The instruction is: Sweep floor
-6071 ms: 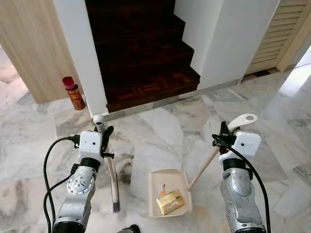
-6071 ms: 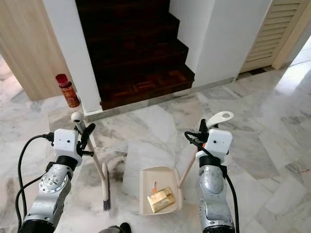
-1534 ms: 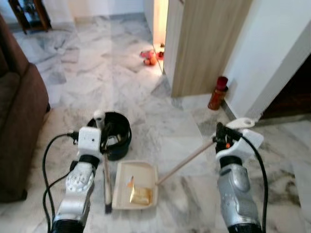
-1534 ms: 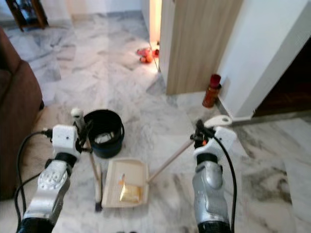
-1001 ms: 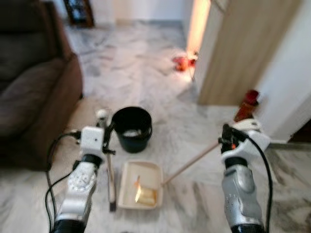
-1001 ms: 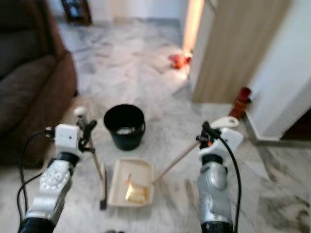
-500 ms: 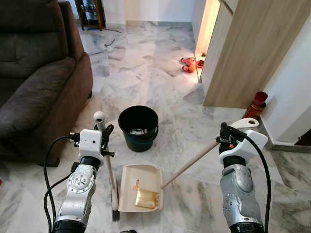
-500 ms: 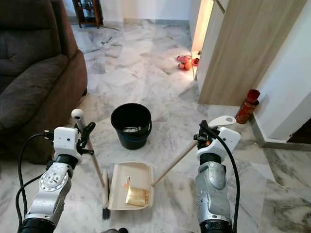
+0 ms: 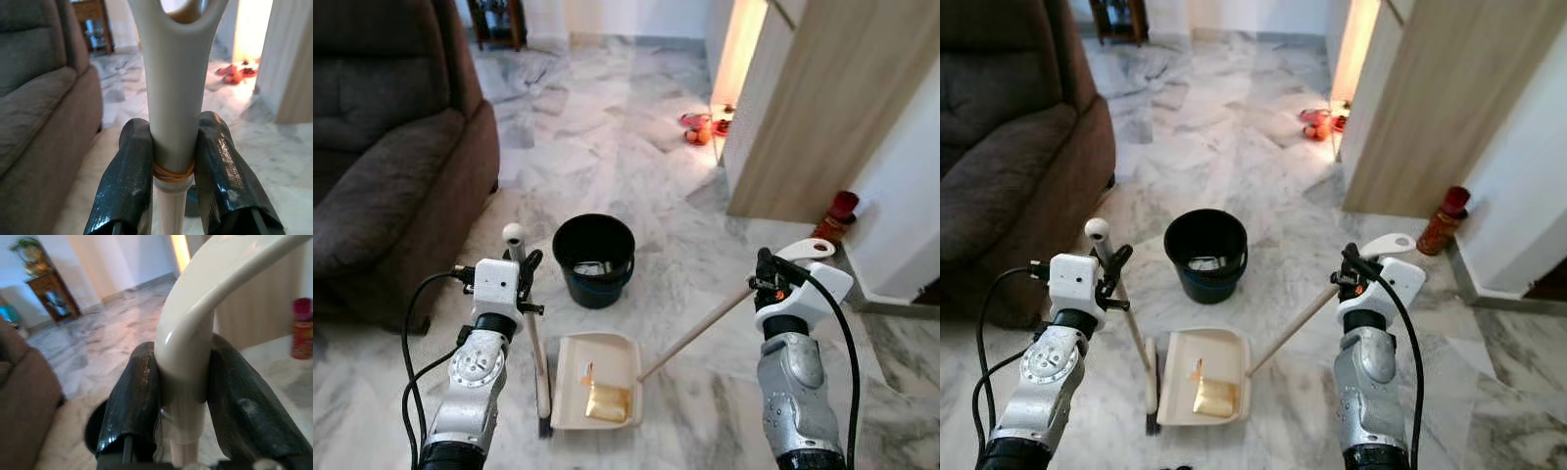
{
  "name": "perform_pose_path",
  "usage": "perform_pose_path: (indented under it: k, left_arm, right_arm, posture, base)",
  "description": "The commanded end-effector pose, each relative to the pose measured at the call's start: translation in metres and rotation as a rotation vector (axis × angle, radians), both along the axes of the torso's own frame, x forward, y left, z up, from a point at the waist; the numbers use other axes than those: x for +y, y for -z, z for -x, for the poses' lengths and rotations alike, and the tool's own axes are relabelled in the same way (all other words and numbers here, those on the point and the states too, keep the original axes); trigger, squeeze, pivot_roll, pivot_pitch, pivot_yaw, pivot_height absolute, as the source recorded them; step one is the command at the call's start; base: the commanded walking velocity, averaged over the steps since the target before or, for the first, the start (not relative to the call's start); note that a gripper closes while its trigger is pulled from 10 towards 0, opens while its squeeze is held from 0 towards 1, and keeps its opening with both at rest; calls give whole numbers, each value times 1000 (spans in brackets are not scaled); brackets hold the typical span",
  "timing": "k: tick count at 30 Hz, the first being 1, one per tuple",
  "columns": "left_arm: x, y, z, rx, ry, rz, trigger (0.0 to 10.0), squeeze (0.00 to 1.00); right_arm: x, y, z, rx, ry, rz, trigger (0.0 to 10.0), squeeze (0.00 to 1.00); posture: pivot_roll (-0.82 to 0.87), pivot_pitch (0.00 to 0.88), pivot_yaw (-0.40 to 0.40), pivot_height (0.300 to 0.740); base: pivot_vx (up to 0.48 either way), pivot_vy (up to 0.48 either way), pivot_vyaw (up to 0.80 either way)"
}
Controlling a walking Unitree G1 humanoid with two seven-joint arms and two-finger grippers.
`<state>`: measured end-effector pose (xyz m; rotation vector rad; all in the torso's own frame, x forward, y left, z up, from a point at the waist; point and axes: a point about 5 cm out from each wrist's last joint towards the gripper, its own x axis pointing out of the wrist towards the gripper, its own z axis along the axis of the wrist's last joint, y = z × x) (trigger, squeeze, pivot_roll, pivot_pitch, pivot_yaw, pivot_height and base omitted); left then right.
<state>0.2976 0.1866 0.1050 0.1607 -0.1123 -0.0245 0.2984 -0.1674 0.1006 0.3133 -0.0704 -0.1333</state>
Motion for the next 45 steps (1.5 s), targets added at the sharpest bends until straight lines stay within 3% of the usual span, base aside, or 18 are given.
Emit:
perform_pose_path:
  k: [1, 13, 26, 31, 34, 42, 45]
  left_arm:
    - [-5, -9, -3, -36, 10, -9, 10000, 0]
    - [-5, -9, -4, -36, 13, -10, 10000, 0]
    - [-8, -10, -3, -48, 34, 3, 10000, 0]
    - [-9, -8, -3, -42, 38, 4, 10000, 0]
    - [-10, -7, -3, -40, 41, 5, 10000, 0]
    - [-9, -6, -2, -35, 43, 2, 10000, 0]
    - [-9, -5, -3, -33, 45, 1, 10000, 0]
  right_arm:
    - [-6, -9, -1, -41, 20, -9, 10000, 0]
    - [-6, -9, -1, -40, 11, -11, 10000, 0]
    - [-4, -14, 0, -56, -43, 9, 10000, 0]
    - [-2, -24, 6, -95, -144, 95, 10000, 0]
    - [2, -31, 11, -124, -213, 103, 10000, 0]
    - [1, -53, 15, -205, -223, 84, 10000, 0]
    - [4, -65, 24, -239, -279, 85, 10000, 0]
  posture:
    - [9, 78, -16, 740]
    - [10, 78, -15, 740]
    - [12, 75, -17, 740]
    - [7, 73, -17, 740]
    - [4, 70, -16, 740]
    - [5, 57, -16, 740]
    - [5, 54, -16, 740]
  base:
    - [398, 0, 0]
    - [396, 0, 0]
    - [0, 0, 0]
    - [0, 0, 0]
    - [0, 0, 0]
    - [0, 0, 0]
    - [0, 0, 0]
